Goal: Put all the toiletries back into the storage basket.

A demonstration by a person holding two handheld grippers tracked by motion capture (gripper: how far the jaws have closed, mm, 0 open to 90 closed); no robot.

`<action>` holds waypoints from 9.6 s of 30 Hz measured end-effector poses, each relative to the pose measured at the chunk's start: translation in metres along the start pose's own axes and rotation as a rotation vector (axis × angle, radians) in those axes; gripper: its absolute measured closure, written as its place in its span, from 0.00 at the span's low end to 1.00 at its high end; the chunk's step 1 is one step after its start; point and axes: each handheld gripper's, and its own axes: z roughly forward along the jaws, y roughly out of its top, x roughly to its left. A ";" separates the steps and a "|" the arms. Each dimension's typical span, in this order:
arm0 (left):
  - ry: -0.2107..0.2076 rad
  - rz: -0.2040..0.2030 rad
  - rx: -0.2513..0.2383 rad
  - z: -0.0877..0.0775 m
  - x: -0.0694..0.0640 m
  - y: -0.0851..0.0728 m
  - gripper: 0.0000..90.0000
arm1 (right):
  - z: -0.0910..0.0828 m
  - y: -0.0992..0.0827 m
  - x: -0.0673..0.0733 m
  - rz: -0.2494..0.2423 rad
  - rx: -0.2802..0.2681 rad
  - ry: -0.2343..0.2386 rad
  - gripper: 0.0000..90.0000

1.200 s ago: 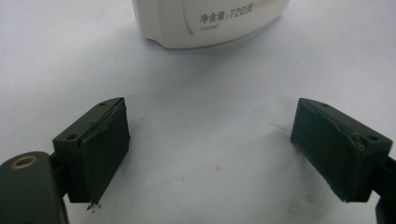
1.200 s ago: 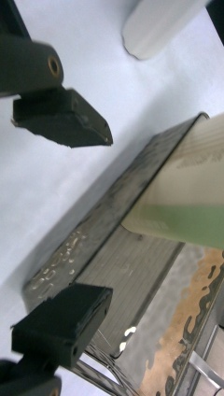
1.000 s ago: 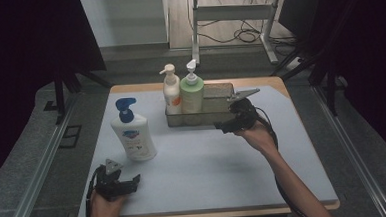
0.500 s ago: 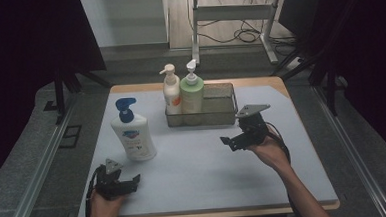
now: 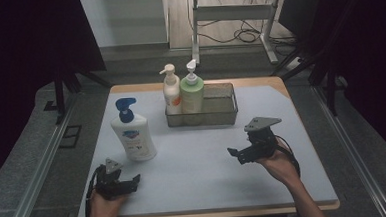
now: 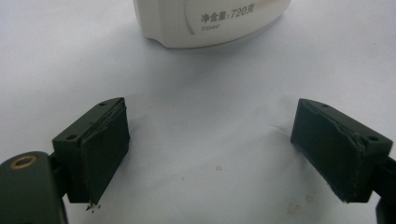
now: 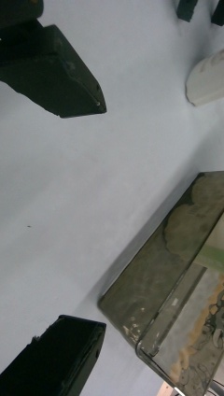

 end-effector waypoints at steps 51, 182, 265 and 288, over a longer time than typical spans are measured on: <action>0.036 -0.059 -0.077 -0.012 0.025 0.018 0.92 | 0.016 -0.116 0.010 0.107 0.107 -0.006 0.02; -0.300 0.239 -0.015 0.061 -0.088 0.086 1.00 | 0.017 -0.118 0.011 0.104 0.097 -0.008 0.02; -0.233 0.244 -0.043 0.029 -0.109 0.053 0.23 | 0.006 -0.081 0.018 0.089 -0.017 0.123 0.00; -0.171 0.208 -0.019 0.022 -0.082 0.032 0.13 | 0.018 -0.036 0.027 0.078 -0.072 0.177 0.00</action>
